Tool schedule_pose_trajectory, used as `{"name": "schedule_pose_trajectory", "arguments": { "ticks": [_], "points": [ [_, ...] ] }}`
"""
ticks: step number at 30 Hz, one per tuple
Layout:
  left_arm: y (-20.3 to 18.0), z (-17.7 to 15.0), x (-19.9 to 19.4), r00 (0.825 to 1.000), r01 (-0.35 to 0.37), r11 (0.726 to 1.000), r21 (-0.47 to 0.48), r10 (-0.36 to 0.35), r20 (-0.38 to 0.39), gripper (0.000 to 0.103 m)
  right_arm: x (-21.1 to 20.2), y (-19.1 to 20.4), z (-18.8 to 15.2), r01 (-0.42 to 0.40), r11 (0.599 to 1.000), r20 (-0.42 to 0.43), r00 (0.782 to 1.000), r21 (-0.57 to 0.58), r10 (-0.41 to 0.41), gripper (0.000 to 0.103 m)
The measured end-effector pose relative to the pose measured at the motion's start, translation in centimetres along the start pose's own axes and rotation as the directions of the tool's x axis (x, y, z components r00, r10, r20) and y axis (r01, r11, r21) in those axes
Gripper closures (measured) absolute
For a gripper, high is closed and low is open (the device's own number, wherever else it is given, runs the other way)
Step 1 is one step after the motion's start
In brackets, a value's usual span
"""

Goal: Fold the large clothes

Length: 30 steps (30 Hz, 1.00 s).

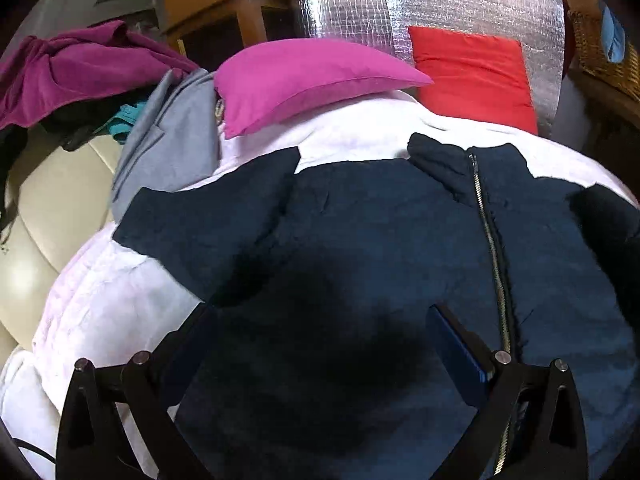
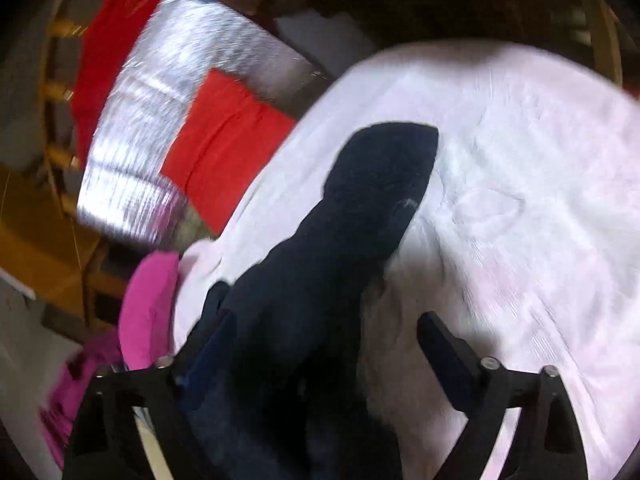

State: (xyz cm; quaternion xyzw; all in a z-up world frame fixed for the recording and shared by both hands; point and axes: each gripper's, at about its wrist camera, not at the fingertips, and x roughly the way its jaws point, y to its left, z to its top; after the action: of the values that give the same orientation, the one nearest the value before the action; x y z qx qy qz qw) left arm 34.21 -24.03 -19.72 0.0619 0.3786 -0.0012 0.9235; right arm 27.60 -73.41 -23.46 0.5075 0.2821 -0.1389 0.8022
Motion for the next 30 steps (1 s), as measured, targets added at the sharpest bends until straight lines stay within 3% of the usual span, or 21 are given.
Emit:
{"name": "schedule_pose_trajectory", "arguments": {
  "ticks": [2, 5, 8, 9, 10, 13, 15, 17, 20, 23, 26, 29, 30],
  "points": [
    [-0.2, 0.4, 0.3, 1.000, 0.000, 1.000, -0.010, -0.001, -0.015, 0.000, 2.0, -1.1, 1.1, -0.018, 0.999, -0.011, 1.000, 0.046, 0.018, 0.016],
    [-0.8, 0.9, 1.1, 0.999, 0.010, 1.000, 0.010, -0.010, -0.036, 0.000, 4.2, -1.8, 1.6, -0.057, 0.995, -0.026, 0.998, 0.087, 0.059, 0.029],
    [-1.2, 1.1, 1.3, 0.999, 0.012, 1.000, 0.019, -0.011, -0.033, 0.000, 6.3, -2.2, 1.8, -0.105, 0.987, -0.012, 0.994, 0.124, 0.107, 0.053],
    [-1.2, 1.2, 1.3, 0.999, 0.008, 1.000, 0.021, -0.007, -0.032, 0.000, 6.4, -2.1, 2.1, -0.118, 0.986, 0.004, 0.993, 0.117, 0.118, 0.068],
    [-1.1, 1.4, 1.3, 0.999, 0.009, 1.000, 0.020, -0.008, -0.033, 0.000, 6.4, -1.7, 2.1, -0.115, 0.989, 0.028, 0.993, 0.097, 0.112, 0.076],
    [-0.3, 2.0, 1.1, 0.999, 0.019, 1.000, -0.003, -0.019, -0.033, 0.000, 4.6, 1.7, 1.6, -0.109, 0.993, 0.110, 0.988, -0.032, 0.112, 0.086],
    [0.7, 2.6, 0.8, 0.999, 0.012, 0.999, -0.030, -0.013, -0.034, 0.000, 2.1, 5.7, 0.5, -0.144, 0.975, 0.161, 0.972, -0.169, 0.172, 0.088],
    [1.8, 3.1, 0.4, 1.000, 0.011, 0.999, -0.054, -0.012, -0.028, 0.000, 0.3, 9.5, -1.1, -0.189, 0.940, 0.155, 0.958, -0.282, 0.239, 0.088],
    [4.4, 3.9, -0.5, 0.999, -0.033, 0.997, -0.075, 0.032, -0.014, 0.000, -1.1, 14.3, -4.6, -0.280, 0.881, 0.082, 0.939, -0.382, 0.334, 0.088],
    [7.0, 4.3, -1.3, 0.997, -0.080, 0.990, -0.113, 0.080, 0.003, 0.000, -0.4, 17.8, -8.8, -0.350, 0.832, -0.033, 0.927, -0.430, 0.373, 0.088],
    [10.1, 4.0, -1.9, 0.996, -0.084, 0.979, -0.188, 0.083, -0.013, 0.000, 2.5, 20.3, -13.8, -0.400, 0.809, -0.178, 0.916, -0.430, 0.358, 0.088],
    [12.2, 3.3, -2.1, 0.996, -0.089, 0.971, -0.224, 0.085, -0.027, 0.000, 6.2, 21.1, -19.1, -0.381, 0.823, -0.302, 0.915, -0.421, 0.269, 0.079],
    [12.5, 3.1, -2.1, 0.996, -0.093, 0.971, -0.222, 0.090, -0.026, 0.000, 7.6, 21.0, -20.5, -0.378, 0.840, -0.354, 0.903, -0.391, 0.242, 0.059]
  ]
}}
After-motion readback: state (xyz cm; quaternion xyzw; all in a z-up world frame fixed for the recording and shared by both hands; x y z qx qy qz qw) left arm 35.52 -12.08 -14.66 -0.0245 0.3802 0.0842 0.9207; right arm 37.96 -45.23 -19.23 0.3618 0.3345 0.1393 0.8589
